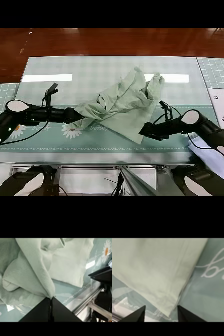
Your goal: Fold the shirts.
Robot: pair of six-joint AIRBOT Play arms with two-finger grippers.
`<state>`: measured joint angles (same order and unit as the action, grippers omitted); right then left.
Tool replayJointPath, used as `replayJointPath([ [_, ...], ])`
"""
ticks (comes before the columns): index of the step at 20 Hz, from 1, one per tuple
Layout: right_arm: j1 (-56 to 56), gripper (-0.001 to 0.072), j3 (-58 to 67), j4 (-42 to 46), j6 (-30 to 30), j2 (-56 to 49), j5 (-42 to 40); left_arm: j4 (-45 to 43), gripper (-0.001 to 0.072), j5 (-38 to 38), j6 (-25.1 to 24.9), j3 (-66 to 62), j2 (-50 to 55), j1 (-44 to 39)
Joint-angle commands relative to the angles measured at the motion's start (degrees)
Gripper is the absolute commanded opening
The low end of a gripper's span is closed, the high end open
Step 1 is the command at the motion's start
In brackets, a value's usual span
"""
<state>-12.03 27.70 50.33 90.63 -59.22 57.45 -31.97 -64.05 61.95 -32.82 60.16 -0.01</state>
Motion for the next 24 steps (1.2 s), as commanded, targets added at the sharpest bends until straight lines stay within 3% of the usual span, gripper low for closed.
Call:
replayJointPath([
  [1, -4.5, 0.0495, -0.7, 2.2, 5.0, 0.1, -4.7, 0.0, 0.0015, 0.0, 0.0, 0.0, 0.0, 0.0],
  [5, -4.5, 0.0495, -0.7, 3.2, 5.3, 0.1, -2.3, 0.0, 0.0015, 0.0, -1.1, 0.0, 0.0, 0.0],
  [9, -4.6, 0.0495, -0.7, 3.3, 8.6, -0.1, -4.9, 0.0, 0.0015, 0.0, -1.1, 0.0, 0.0, 0.0],
  [12, -4.6, 0.0494, -0.7, -2.8, 8.6, -4.0, -9.0, 0.0, 0.0015, 0.0, -1.1, 0.0, 0.0, 0.0],
  [14, -6.8, 0.0494, -0.7, -8.0, 5.4, -7.6, -10.3, 0.0, 0.0015, 0.0, -1.1, 0.0, 0.0, 0.2],
  [16, -11.4, 0.0488, -0.7, -8.0, 5.2, -10.6, -11.9, 0.0, 0.0015, 0.0, -1.1, 0.0, 0.0, 0.5],
  [17, -13.2, 0.0417, -0.7, -8.3, 5.2, -11.3, -13.2, 0.0, 0.0016, 0.0, -1.1, 0.0, 0.0, 0.6],
  [19, -14.4, 0.0111, 0.0, -8.9, 5.3, -10.7, -13.9, 0.0, 0.0015, 0.0, -1.3, -0.3, 0.0, 1.0],
  [20, -14.4, 0.0034, 1.1, -9.0, 5.2, -9.1, -13.7, 0.3, 0.0015, 0.0, -1.3, -0.7, -0.1, 1.2],
  [24, -11.2, 0.0034, 10.9, -6.6, 2.1, 4.4, -13.5, 4.2, 0.0015, -1.6, -1.3, -7.5, -1.5, 2.6],
])
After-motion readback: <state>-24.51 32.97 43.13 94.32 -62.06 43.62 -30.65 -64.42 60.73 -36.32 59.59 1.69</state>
